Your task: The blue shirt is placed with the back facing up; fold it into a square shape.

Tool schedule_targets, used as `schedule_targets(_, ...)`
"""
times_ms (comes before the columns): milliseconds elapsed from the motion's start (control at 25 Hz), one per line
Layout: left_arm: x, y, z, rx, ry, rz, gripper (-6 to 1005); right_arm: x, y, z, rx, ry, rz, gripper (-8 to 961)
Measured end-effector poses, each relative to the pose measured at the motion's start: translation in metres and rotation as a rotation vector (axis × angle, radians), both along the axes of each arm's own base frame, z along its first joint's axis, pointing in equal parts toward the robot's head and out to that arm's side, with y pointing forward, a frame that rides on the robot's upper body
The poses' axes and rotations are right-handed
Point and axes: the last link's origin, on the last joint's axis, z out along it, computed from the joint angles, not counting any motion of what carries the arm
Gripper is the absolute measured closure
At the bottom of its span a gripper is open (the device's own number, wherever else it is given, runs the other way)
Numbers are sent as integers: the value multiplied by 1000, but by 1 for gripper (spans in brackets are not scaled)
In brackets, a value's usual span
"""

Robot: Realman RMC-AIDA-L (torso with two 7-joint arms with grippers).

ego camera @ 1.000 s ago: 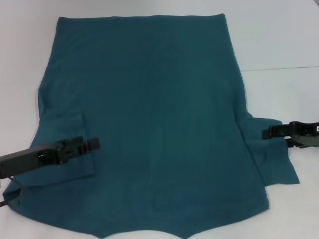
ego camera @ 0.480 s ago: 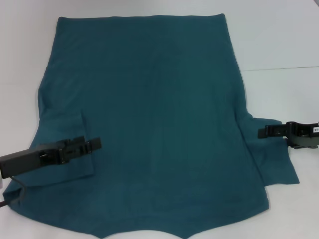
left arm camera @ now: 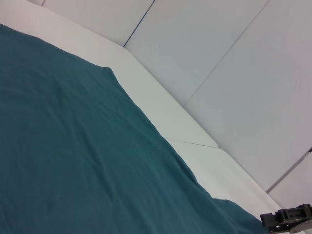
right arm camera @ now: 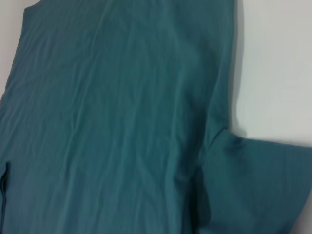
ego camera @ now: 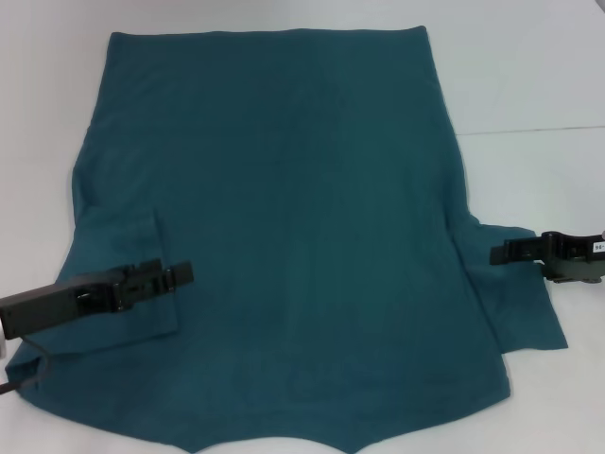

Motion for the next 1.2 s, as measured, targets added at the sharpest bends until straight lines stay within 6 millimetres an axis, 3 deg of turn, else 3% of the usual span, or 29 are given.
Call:
schedule_targets(240, 1, 1, 0, 0, 0, -4, 263, 0, 0, 0, 0, 2, -2, 169)
schedule_targets(680, 2, 2, 0, 0, 0, -6, 262, 1, 0, 0, -3, -9, -5, 644)
schedule_targets(800, 3, 2, 0, -2, -1, -11, 262, 2, -1, 0, -4, -12, -5, 855)
schedule_targets(1200, 5, 3, -1, -7, -8, -10, 262, 7, -3, 4, -4, -29, -13, 923)
